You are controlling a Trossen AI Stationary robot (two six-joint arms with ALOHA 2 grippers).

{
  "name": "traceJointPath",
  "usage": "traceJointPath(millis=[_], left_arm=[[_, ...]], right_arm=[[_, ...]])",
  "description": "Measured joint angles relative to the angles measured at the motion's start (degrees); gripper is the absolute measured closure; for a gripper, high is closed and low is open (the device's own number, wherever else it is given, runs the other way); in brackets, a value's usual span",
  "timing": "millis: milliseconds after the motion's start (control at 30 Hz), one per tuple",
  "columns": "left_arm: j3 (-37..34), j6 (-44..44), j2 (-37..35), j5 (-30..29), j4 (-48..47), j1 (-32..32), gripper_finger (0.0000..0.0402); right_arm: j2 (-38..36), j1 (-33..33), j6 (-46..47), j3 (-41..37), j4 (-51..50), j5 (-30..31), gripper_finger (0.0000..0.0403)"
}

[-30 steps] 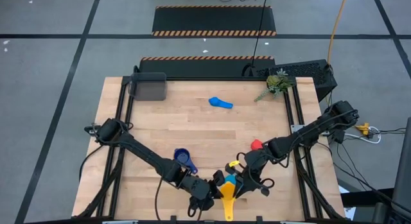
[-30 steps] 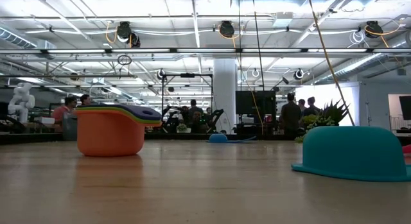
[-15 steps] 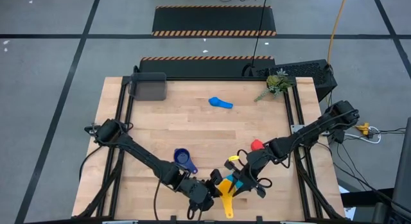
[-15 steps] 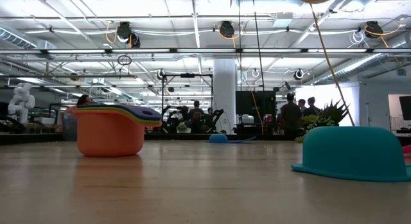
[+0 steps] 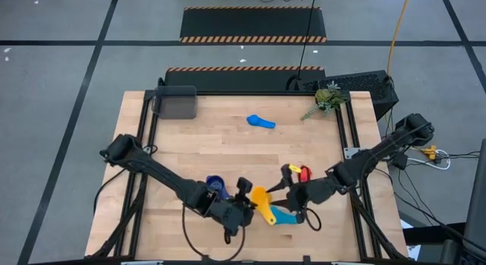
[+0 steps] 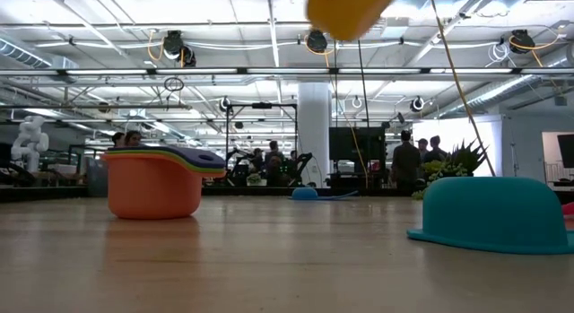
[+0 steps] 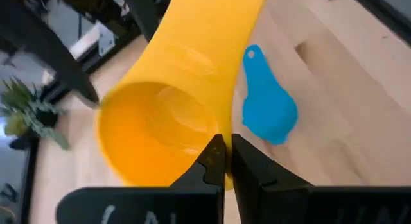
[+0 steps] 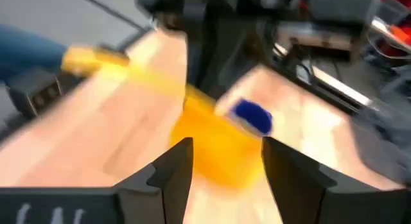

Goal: Nest measuring cups in basket
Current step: Stack the yellow measuring cup on top of the purple measuring cup

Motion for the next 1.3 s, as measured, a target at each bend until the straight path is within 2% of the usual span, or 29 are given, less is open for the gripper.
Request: traceJointPath(millis=[233,467,567,733,967,1133,1300], left_arm=[[0.0,-14.8,-2.4,-4.6,-11.8,0.5,0.0392],[0.0,-30.9,-4.2,-4.3,-24.0,1.2,0.0392],[0.0,-37.3,-4.4,-2.4,-27.0,1.6,0.0392],[0.0,-42.9,-4.4,1.3,-29.4,1.5,0.0392],[0.0,-44.3,-4.6,2.3,-29.3,1.5,0.0392],[0.0,-44.2,-4.6,2.9,-29.3,1.4,0.0389],[0.0,-43.5,-4.6,3.4,-29.3,1.4,0.0394]], right_arm=[[2.4,2.2,-6.4,-0.1,-1.6,17.9,0.0225],[10.2,3.4,-18.8,5.0,-1.2,30.2,0.0225],[14.7,4.0,-26.8,7.3,0.0,33.1,0.0225],[21.5,3.9,-42.3,9.0,11.7,38.9,0.0225],[28.1,4.2,-62.7,9.0,26.5,43.8,0.0225],[29.4,4.3,-69.2,9.0,29.1,43.8,0.0233],[29.4,4.5,-70.4,9.0,29.0,43.7,0.0276]])
